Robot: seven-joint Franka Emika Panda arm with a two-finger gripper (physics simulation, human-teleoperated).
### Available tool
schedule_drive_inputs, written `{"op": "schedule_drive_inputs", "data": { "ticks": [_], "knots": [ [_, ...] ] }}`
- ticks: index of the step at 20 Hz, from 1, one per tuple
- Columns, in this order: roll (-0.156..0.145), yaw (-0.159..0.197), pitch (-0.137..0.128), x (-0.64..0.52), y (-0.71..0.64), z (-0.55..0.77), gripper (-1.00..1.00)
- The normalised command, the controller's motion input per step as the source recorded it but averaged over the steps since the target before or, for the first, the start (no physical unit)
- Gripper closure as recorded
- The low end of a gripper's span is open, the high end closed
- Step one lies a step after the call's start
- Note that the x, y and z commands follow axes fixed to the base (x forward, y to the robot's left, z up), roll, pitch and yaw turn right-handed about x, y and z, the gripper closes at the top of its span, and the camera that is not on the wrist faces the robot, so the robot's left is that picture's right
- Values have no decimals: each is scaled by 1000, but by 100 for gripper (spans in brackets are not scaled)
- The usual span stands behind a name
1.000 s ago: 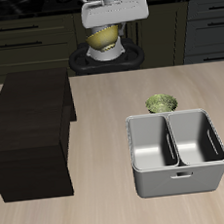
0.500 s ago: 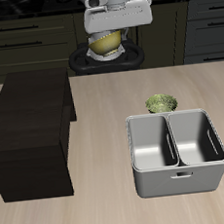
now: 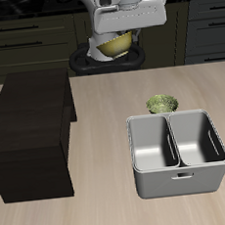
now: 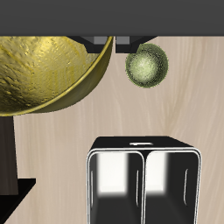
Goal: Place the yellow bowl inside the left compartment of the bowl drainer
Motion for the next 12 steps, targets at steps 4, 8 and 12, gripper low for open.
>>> {"op": "schedule_drive_inputs", "data": {
  "ticks": [4, 8, 12],
  "knots": [
    [-24, 34, -8, 349, 261, 270, 100],
    [-9, 27, 17, 309, 189, 123, 100],
    [-17, 9, 22, 243, 84, 37, 100]
  ]
}}
